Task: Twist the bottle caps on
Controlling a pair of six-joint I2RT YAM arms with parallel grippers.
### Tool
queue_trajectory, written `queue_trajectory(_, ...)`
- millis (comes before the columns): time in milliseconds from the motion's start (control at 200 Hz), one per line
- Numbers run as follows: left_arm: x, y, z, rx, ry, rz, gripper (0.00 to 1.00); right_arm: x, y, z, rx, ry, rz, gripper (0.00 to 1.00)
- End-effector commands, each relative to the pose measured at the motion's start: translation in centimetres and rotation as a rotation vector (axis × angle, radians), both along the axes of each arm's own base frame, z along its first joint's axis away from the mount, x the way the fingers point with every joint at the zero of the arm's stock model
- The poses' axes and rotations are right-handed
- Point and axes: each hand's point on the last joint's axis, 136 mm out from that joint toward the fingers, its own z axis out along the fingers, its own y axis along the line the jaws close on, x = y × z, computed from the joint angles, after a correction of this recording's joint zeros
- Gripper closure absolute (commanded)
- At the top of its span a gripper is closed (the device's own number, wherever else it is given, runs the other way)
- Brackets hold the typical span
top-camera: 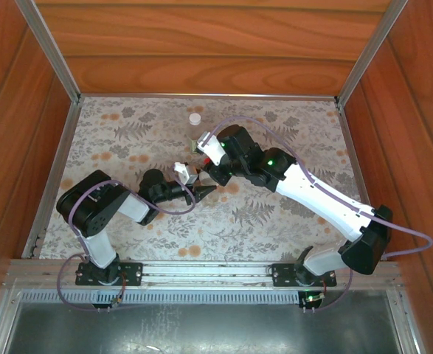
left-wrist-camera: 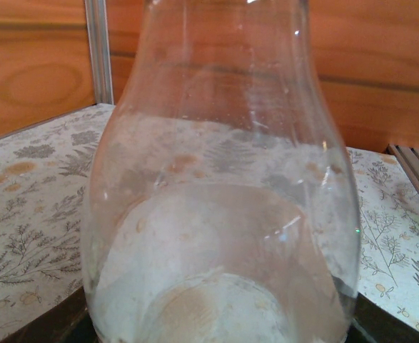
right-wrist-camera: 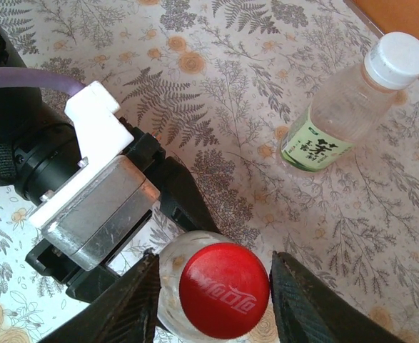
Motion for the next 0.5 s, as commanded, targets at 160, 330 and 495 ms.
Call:
queue_trajectory(160,-0.84,1.21,-5.96,0.144,0.190,0.017,0.43,0.29,0.33,0.64,0.004,-0.021,-0.007,0.59)
queue_trajectory(330,-0.88,1.23,-6.03,0.145,0.192,0.017,0.43,0.34,0.39,0.73,0.009,-0.021,-0.012,0.61)
queue_trajectory(495,-0.86,1.23,-6.03,0.145,0.190,0.017,0.43,0.66,0.12,0.69,0.010,-0.016,-0.049,0.64)
